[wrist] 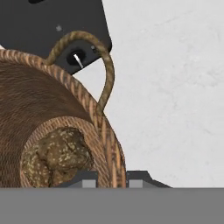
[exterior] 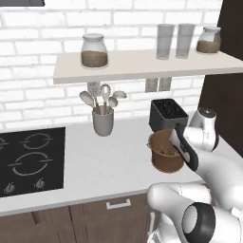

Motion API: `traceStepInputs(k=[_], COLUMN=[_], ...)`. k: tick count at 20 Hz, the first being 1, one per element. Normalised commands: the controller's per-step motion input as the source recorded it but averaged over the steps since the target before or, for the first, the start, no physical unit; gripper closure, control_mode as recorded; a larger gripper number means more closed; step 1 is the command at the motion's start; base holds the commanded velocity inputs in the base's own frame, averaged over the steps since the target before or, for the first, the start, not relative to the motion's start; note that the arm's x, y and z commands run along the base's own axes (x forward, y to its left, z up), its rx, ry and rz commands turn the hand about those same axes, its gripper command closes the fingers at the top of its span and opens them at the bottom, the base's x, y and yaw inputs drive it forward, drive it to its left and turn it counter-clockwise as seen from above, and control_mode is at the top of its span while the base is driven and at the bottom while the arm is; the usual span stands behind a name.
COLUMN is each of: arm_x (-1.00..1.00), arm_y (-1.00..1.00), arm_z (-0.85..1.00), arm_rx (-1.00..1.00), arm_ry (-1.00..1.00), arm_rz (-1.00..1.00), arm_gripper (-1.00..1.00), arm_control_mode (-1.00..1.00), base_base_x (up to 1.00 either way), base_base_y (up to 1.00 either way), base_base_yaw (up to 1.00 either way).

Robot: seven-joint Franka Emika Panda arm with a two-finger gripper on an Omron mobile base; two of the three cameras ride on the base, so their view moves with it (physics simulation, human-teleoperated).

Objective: Open the cabinet, pick up the bread from the cabinet and place it in the basket. Then move the basket to the dining counter.

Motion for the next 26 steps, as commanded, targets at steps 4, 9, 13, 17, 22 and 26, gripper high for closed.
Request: traceStepInputs(k=[4,9,13,17,22,26], arm_x=[-0.18,-0.32,-0.54,-0.67,-0.59,-0.46], arm_y=[0.0,0.0,0.04,0.13,0.3,0.44], arm_z=[0.86,0.83,0.8,0.67,0.48,0.42], arm_rx=[0.01,0.0,0.0,0.05,0.01,0.0], arm_ry=[0.0,0.0,0.0,0.0,-0.01,0.0], arm_rz=[0.0,-0.02,-0.01,0.0,0.0,0.0], arm_gripper=[1.0,1.0,1.0,1.0,1.0,1.0], arm_control_mode=[-1.0,-1.0,-1.0,-1.0,-1.0,-1.0], base_base_x=[0.0,0.0,0.0,0.0,0.0,0.0], base_base_y=[0.0,0.0,0.0,0.0,0.0,0.0], base_base_yaw=[0.0,0.0,0.0,0.0,0.0,0.0])
